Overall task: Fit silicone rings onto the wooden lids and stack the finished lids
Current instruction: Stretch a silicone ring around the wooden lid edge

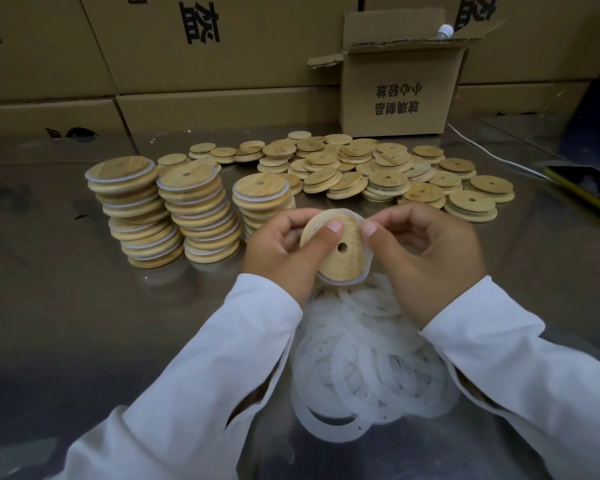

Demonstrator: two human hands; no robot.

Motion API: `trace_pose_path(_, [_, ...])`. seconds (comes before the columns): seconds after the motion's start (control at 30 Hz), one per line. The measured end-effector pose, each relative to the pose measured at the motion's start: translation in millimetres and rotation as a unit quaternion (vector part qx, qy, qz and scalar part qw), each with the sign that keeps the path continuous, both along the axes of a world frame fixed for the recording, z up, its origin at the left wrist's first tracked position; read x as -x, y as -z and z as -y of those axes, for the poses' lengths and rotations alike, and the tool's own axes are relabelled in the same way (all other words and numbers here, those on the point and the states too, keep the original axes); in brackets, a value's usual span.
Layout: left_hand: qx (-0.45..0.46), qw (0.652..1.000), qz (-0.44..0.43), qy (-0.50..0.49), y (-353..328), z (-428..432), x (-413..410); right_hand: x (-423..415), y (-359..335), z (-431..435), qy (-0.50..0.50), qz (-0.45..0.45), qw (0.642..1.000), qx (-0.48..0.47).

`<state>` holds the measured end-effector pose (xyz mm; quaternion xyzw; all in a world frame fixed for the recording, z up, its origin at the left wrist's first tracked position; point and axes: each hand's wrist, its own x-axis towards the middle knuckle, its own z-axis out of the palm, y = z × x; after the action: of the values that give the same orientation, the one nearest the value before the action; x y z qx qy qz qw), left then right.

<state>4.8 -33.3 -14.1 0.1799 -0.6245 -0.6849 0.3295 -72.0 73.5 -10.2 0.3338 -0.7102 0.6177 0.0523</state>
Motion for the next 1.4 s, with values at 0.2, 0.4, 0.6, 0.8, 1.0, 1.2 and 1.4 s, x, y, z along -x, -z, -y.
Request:
trace_pose_path(0.2, [0.059, 0.997, 0.052, 0.007, 1, -4, 0, -2, 0, 0, -0.003, -0.009, 1.0, -0.03])
trace_pose_path(0.4, [0.097, 0.994, 0.047, 0.01, -2, -3, -1, 1, -5, 0, -0.005, 0.018, 0.999, -0.035])
trace_pose_path(0.6, [0.085, 0.996, 0.033, 0.019, -1, -2, -1, 2, -9, -2, -0.025, 0.035, 0.999, -0.024])
trace_pose_path(0.8, [0.009, 0.998, 0.038, 0.04, 0, -1, -1, 2, -14, -5, -0.047, 0.009, 0.998, -0.044])
trace_pose_path(1.0, [0.022, 0.999, 0.025, -0.002, 0, -1, -1, -2, -7, -2, -0.034, 0.011, 0.999, -0.034])
trace_pose_path(1.2, [0.021, 1.0, 0.021, -0.002, 1, -1, -1, -1, -6, -1, 0.012, -0.022, 0.998, -0.057])
trace_pose_path(1.4, [0.066, 0.997, 0.035, 0.025, 2, 1, 0, -2, -9, -2, -0.031, -0.005, 0.997, -0.064])
